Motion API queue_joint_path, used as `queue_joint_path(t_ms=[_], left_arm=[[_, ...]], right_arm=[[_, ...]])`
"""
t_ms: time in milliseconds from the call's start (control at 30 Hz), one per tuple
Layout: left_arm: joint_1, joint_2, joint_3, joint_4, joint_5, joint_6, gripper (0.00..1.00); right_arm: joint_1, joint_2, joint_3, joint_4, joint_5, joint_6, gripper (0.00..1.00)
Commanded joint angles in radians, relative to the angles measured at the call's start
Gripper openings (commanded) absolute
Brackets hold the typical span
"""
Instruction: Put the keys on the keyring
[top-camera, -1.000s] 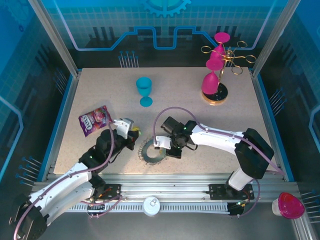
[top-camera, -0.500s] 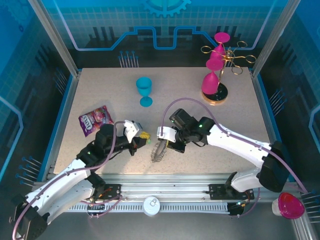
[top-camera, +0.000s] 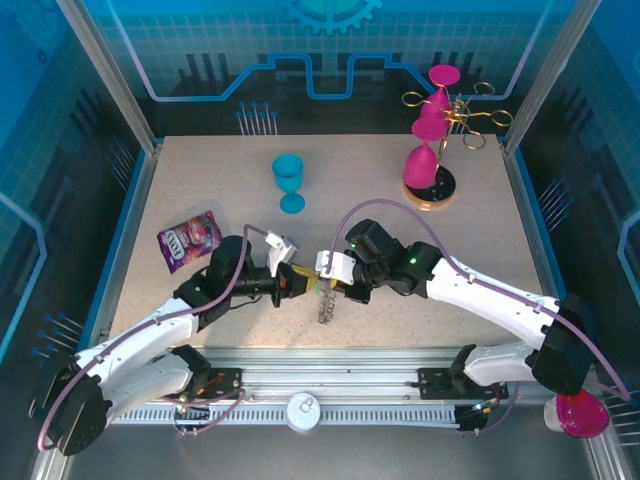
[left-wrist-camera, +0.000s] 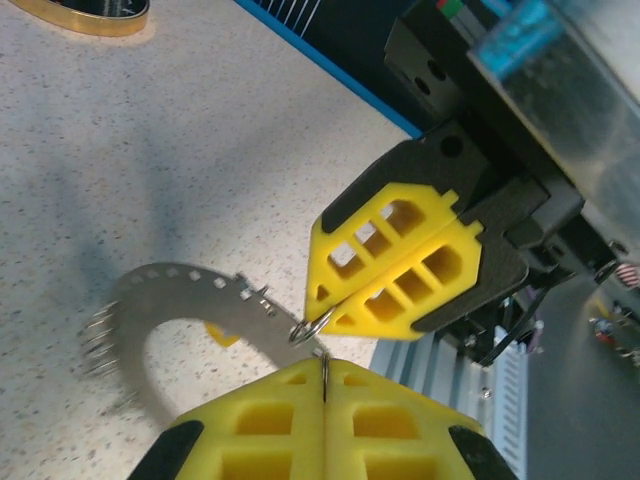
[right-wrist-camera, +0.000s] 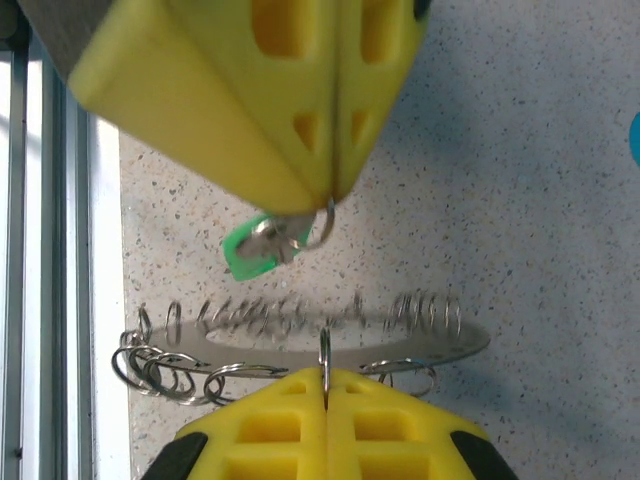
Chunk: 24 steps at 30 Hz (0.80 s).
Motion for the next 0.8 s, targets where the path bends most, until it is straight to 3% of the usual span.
queue_joint_path(t_ms=[0,767], left_arm=[[0.004,0.025,-0.02,0.089,0.047,-0.076,0.0],[0.005,0.071,-0.044,0.125,0.085,-0.088,0.0]], right_arm=[[0.023,-0.007,-0.003,0.052,-0.001,-0.006,0.0],[0.057,0.028,0.041,0.061,0.034,0.037,0.0]])
